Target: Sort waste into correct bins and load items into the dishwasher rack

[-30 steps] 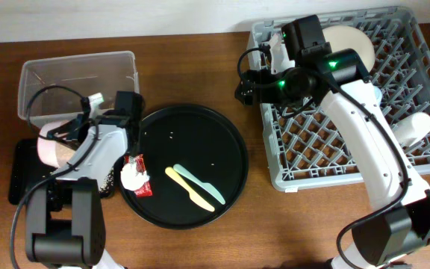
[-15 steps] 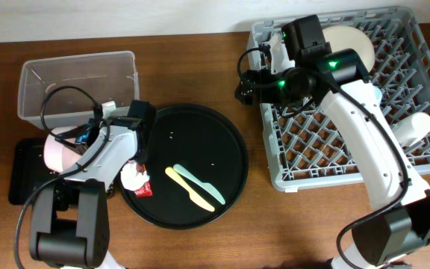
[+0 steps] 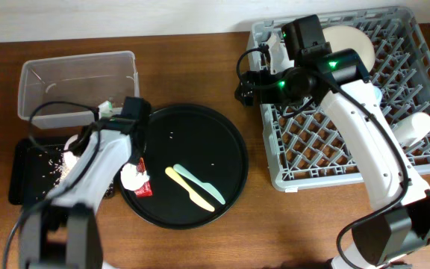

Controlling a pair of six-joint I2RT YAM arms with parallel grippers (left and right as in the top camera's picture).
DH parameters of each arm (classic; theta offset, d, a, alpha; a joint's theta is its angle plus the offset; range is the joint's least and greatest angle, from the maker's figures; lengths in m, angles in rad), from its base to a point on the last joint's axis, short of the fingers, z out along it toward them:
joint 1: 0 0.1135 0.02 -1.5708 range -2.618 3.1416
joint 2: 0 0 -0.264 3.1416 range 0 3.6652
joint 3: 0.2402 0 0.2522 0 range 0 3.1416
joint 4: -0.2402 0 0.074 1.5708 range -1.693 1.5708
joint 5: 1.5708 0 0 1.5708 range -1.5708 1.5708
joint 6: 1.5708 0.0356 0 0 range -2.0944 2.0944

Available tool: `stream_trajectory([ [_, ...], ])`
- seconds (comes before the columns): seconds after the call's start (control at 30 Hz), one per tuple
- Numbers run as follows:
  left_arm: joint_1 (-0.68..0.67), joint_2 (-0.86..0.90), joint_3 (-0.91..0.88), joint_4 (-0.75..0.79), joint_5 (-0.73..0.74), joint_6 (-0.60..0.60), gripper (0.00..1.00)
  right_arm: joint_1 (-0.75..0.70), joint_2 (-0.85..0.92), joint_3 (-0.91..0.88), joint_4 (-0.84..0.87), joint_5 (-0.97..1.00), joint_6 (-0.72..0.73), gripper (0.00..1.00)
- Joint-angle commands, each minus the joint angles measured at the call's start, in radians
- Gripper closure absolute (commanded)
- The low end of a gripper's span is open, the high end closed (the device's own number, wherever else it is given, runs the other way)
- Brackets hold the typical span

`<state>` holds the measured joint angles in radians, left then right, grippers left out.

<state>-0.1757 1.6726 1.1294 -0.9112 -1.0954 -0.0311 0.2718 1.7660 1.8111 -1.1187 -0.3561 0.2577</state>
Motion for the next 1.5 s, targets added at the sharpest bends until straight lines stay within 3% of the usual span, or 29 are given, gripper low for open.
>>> stream_trajectory([
  [0.0,-0.002,-0.202,0.035,-0.003,0.283,-0.006,1.0,-0.006,-0.006,0.01,0.015,0.002,-0.017,0.02],
  [0.07,-0.008,-0.296,0.042,0.001,0.442,0.002,1.0,-0.015,-0.006,0.01,0.02,0.001,-0.016,0.02],
  [0.13,-0.007,-0.379,0.042,0.002,0.71,0.001,0.99,-0.038,-0.006,0.01,0.024,0.001,-0.013,0.02],
  [0.2,-0.007,-0.387,0.042,0.011,0.833,0.0,0.99,-0.053,-0.006,0.01,0.026,0.001,-0.013,0.02],
  [0.4,-0.008,-0.25,0.013,0.109,1.083,0.001,1.0,-0.069,-0.005,0.01,0.008,0.002,-0.017,0.02],
  [0.7,-0.007,0.069,0.012,0.336,1.238,0.001,1.0,-0.069,0.026,-0.051,-0.008,0.001,-0.017,0.02],
  [0.73,-0.008,0.082,0.012,0.344,1.238,0.001,0.97,-0.069,0.034,-0.063,-0.014,0.001,-0.017,0.02],
  [0.77,-0.007,0.09,0.012,0.353,1.238,0.001,0.83,-0.068,0.043,-0.08,-0.024,0.0,-0.017,0.02],
  [0.83,-0.007,0.091,0.013,0.362,1.238,0.001,0.64,-0.062,0.053,-0.113,-0.027,0.001,-0.024,0.01],
  [0.87,-0.007,0.089,0.018,0.36,1.237,0.001,0.44,-0.05,0.056,-0.125,-0.026,-0.002,-0.048,0.0],
  [0.9,-0.006,0.089,0.023,0.357,1.238,0.001,0.36,-0.039,0.058,-0.127,-0.026,-0.002,-0.067,0.0],
  [1.03,0.003,0.044,0.092,0.291,1.218,0.002,0.36,0.059,0.06,-0.128,0.004,0.038,-0.115,0.0],
  [1.23,0.07,-0.113,0.246,0.081,1.046,0.001,0.31,0.206,0.144,-0.144,0.098,0.151,0.023,0.17],
  [1.37,0.135,-0.231,0.257,0.025,1.019,0.001,0.29,0.263,0.24,-0.151,0.163,0.141,0.101,0.29],
  [1.43,0.185,-0.301,0.257,-0.005,1.019,0.001,0.01,0.283,0.278,-0.151,0.193,0.131,0.101,0.31],
  [1.47,0.214,-0.336,0.257,-0.021,1.019,0.0,0.01,0.298,0.304,-0.151,0.213,0.133,0.115,0.3],
])
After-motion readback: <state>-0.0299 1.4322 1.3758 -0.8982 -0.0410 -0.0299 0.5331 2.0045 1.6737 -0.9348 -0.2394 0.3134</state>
